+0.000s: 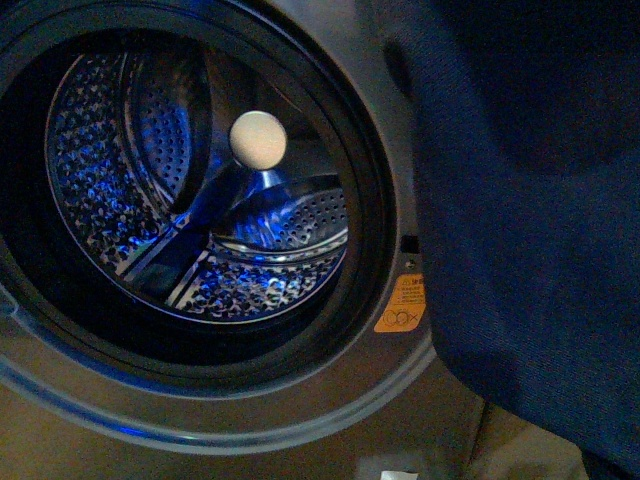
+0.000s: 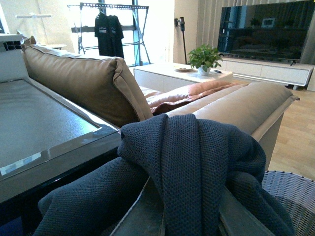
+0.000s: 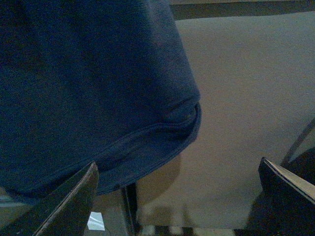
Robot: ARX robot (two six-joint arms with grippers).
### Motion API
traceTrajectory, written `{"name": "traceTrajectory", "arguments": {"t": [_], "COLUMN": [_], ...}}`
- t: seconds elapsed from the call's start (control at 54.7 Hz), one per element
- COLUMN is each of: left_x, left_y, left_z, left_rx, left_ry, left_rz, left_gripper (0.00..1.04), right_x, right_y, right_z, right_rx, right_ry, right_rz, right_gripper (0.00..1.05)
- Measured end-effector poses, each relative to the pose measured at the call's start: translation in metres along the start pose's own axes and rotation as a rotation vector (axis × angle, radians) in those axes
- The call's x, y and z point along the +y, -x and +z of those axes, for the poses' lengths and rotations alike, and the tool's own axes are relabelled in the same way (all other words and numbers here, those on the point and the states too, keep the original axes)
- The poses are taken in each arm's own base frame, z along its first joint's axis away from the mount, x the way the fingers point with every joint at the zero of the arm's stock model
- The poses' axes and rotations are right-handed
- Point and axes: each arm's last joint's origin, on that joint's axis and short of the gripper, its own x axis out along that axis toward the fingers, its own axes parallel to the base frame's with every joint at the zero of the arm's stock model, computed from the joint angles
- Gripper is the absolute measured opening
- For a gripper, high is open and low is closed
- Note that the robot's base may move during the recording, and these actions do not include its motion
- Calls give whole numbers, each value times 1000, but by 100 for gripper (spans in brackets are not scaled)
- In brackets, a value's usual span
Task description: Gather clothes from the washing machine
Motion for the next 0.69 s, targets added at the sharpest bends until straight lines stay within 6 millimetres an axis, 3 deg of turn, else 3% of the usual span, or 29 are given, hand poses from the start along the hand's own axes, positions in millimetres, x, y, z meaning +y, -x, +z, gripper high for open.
{"name": "traceTrajectory", "arguments": {"t": [0.165,0.329,0.475,0.53,0.603,0.695], "left_x": [0,0,0,0,0,0], "left_y": [0,0,0,0,-1,-1], "left_z": [0,0,0,0,0,0], "left_rx": [0,1,1,1,2,2], "left_ry": [0,0,0,0,0,0], "left_rz": [0,1,1,2,1,1], "left_gripper": [10,10,10,10,10,10], "right_x": [0,-5,-8,-10,-11,-9], "right_y": [0,-1,0,-1,-1,-1], "right_z": [0,22,40,54,90,120], "right_rx": [0,-155,-135,-141,-199,-247], "right_ry": [0,-227,-365,-399,-427,-434], "right_rz": [0,378,588,626,671,703], "right_gripper": [97,97,97,97,97,97]}}
